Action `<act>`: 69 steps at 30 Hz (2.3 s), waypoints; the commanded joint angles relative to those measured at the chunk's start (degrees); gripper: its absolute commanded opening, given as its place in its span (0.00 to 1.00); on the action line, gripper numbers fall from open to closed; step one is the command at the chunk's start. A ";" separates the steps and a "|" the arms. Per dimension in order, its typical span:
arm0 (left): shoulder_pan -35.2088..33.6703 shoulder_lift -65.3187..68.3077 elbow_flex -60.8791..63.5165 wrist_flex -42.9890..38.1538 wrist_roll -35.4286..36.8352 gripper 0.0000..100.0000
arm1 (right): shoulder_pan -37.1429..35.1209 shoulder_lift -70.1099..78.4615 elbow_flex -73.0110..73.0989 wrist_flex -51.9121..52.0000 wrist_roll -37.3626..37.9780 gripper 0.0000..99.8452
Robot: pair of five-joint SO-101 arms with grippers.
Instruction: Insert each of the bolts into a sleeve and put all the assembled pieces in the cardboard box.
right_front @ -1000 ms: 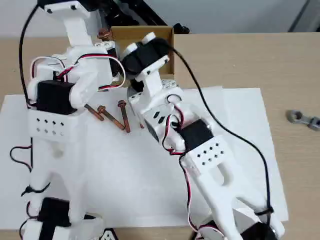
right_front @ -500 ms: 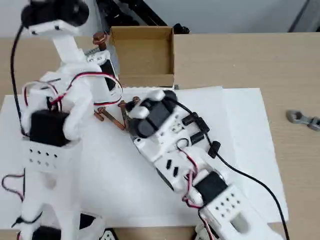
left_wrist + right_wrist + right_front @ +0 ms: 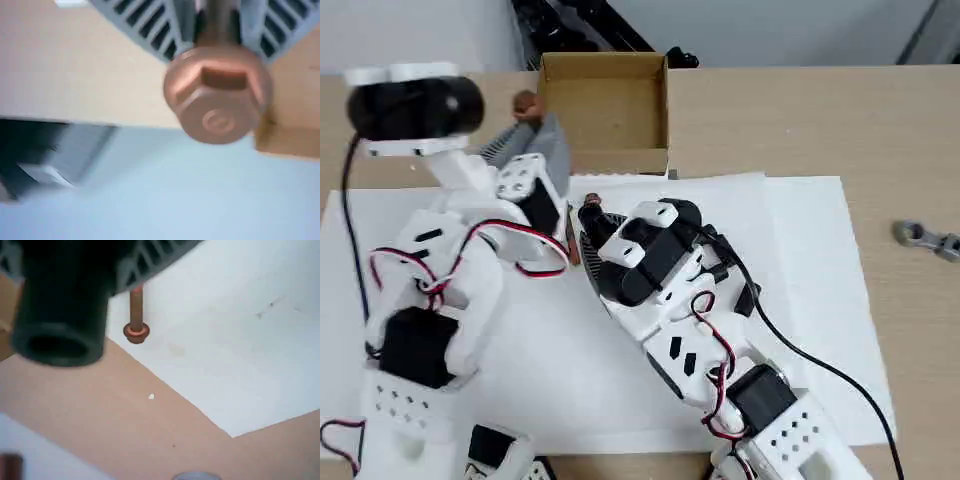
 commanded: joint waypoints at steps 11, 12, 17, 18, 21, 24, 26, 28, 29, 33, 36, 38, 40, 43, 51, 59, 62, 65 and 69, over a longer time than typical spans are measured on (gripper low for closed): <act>1.41 -1.85 4.70 0.97 1.93 0.01 | 1.89 -1.36 -0.44 -2.42 -0.70 0.00; 2.02 -1.93 4.79 1.05 1.93 0.01 | 1.89 -1.36 -0.35 -2.42 -0.70 0.00; 5.01 -1.67 0.84 4.22 1.85 0.01 | 1.80 -1.27 -0.18 -2.07 -0.70 0.00; 4.92 -1.67 -0.40 4.48 1.76 0.01 | 1.71 -1.27 0.00 -1.98 -0.70 0.00; 4.13 -1.58 -4.97 6.07 0.70 0.01 | 1.71 -1.27 1.05 -2.15 -0.70 0.00; 4.04 -1.49 -9.98 8.70 -2.90 0.01 | 1.71 -1.27 1.32 -2.15 -0.70 0.00; 4.31 -1.14 -12.97 12.04 -3.78 0.01 | 1.71 -1.27 1.32 -2.24 -0.70 0.00; 4.40 0.88 -15.43 15.38 -4.04 0.01 | 1.80 -1.27 1.32 -2.42 -0.70 0.00; 4.40 2.46 -16.57 16.88 -4.48 0.01 | 1.80 -1.27 1.32 -2.42 -0.70 0.00; 5.10 9.85 -21.05 22.68 -6.24 0.01 | 1.80 -1.27 1.32 -2.42 -0.70 0.00; 7.65 12.92 -24.57 25.41 -9.58 0.01 | 1.80 -1.27 1.32 -2.42 -0.70 0.00; 9.14 12.92 -25.71 25.76 -10.37 0.01 | 1.80 -1.10 1.32 -2.42 -0.70 0.00; 8.97 12.92 -25.98 25.49 -10.02 0.01 | 1.80 -1.10 1.32 -2.42 -0.70 0.00; 8.97 12.92 -26.42 26.64 -9.93 0.01 | 1.80 -1.19 1.32 -2.42 -0.70 0.00; 8.97 9.23 -25.98 26.90 -8.53 0.01 | 1.89 -1.27 1.32 -2.42 -0.70 0.00; 7.30 4.66 -17.45 24.53 -7.74 0.01 | 1.89 -1.27 1.14 -2.42 -0.70 0.00; 6.15 2.99 -15.60 23.21 -7.38 0.01 | 1.89 -1.27 1.14 -2.42 -0.70 0.00; 5.98 1.76 -13.49 21.36 -5.98 0.01 | 1.89 -1.27 1.14 -2.42 -0.70 0.00; 5.80 -0.97 -9.71 15.30 -3.16 0.01 | 1.89 -1.27 1.05 -2.42 -0.70 0.00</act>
